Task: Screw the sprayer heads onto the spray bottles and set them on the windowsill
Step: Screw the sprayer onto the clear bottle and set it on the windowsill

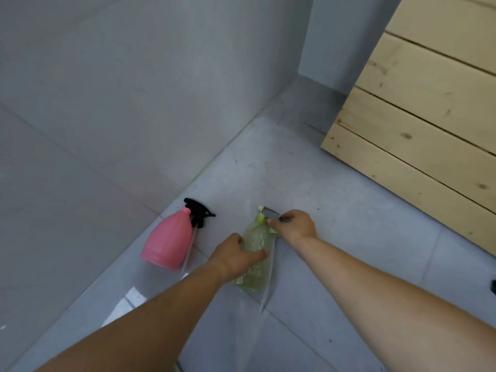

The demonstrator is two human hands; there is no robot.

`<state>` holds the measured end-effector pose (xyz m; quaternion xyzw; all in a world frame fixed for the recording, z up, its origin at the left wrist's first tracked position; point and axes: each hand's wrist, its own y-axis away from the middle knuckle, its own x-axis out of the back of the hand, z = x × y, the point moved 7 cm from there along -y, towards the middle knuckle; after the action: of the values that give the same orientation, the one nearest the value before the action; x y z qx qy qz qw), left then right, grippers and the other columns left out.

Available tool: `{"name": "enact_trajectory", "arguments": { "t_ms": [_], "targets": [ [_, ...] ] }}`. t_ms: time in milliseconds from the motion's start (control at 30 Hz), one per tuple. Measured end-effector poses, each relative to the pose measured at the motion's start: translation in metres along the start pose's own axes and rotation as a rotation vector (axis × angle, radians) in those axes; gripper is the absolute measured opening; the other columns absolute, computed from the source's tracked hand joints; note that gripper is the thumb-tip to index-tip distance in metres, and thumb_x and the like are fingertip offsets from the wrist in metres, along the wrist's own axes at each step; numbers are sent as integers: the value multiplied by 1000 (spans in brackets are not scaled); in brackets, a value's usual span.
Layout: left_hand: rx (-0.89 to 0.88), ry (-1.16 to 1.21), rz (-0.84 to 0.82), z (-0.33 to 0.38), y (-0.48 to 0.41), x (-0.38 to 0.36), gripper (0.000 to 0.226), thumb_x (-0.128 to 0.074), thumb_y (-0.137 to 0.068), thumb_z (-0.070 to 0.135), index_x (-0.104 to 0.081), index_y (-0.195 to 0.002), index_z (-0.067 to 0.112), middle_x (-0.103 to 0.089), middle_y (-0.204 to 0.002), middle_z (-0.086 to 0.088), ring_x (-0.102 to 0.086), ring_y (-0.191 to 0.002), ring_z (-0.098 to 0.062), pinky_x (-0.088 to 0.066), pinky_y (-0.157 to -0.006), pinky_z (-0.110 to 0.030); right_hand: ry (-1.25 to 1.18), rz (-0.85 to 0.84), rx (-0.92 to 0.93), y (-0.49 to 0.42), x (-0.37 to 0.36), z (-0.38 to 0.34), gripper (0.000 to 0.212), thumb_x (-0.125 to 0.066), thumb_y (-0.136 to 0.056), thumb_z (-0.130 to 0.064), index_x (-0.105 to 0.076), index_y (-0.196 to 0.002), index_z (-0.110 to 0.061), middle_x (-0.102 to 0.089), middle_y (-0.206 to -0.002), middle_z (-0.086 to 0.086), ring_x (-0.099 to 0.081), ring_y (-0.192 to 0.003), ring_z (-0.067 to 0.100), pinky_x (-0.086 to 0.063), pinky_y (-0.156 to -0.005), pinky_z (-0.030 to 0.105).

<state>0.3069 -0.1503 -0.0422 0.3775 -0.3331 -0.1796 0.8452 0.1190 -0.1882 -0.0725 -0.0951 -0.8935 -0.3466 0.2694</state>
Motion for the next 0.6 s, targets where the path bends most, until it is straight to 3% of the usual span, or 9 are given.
{"name": "enact_trajectory", "arguments": {
  "t_ms": [167,233,300,400,533,600],
  "targets": [
    [-7,42,-5,-3,-1,-1,49,-79,-82,49,-46,-108,23,-60,-98,4,-68,-100,-21,-59,-88,-36,-100,-19,-13,-2,-7,4,39,-83,-72,-31,-72,-97,-3,-74,-97,14,-69,-91,29,-57,-87,42],
    [-21,71,-3,-4,1,-1,49,-80,-82,47,-47,-110,22,-61,-98,4,-68,-92,-16,-59,-77,-32,-212,-42,-56,-2,-10,8,43,-86,-69,-29,-71,-103,-7,-74,-106,14,-70,-96,29,-57,-90,43],
    [-38,92,-4,-4,5,2,54,-81,-82,46,-49,-117,20,-59,-94,8,-64,-81,-9,-52,-63,-23,-293,-73,-93,-1,-9,9,42,-85,-70,-26,-69,-105,-8,-72,-108,14,-68,-94,27,-58,-83,38],
    [-92,143,-24,5,10,5,70,-85,-78,46,-51,-132,17,-66,-95,4,-68,-81,-15,-55,-72,-29,-381,-124,-101,10,3,-3,38,-79,-80,-20,-61,-111,-7,-65,-110,16,-63,-94,26,-55,-66,31],
    [-225,132,-37,35,35,18,77,-87,-76,42,-48,-138,19,-60,-94,3,-61,-79,-14,-51,-73,-29,-470,-103,-31,37,52,-32,41,-78,-80,-15,-59,-115,-3,-66,-113,17,-67,-100,29,-57,-69,33],
    [-294,112,-24,53,55,29,83,-89,-74,41,-46,-142,20,-58,-94,5,-60,-83,-14,-52,-76,-31,-525,-114,39,57,88,-54,41,-79,-79,-13,-63,-115,-1,-71,-108,15,-69,-94,23,-55,-68,30]
  ]
}}
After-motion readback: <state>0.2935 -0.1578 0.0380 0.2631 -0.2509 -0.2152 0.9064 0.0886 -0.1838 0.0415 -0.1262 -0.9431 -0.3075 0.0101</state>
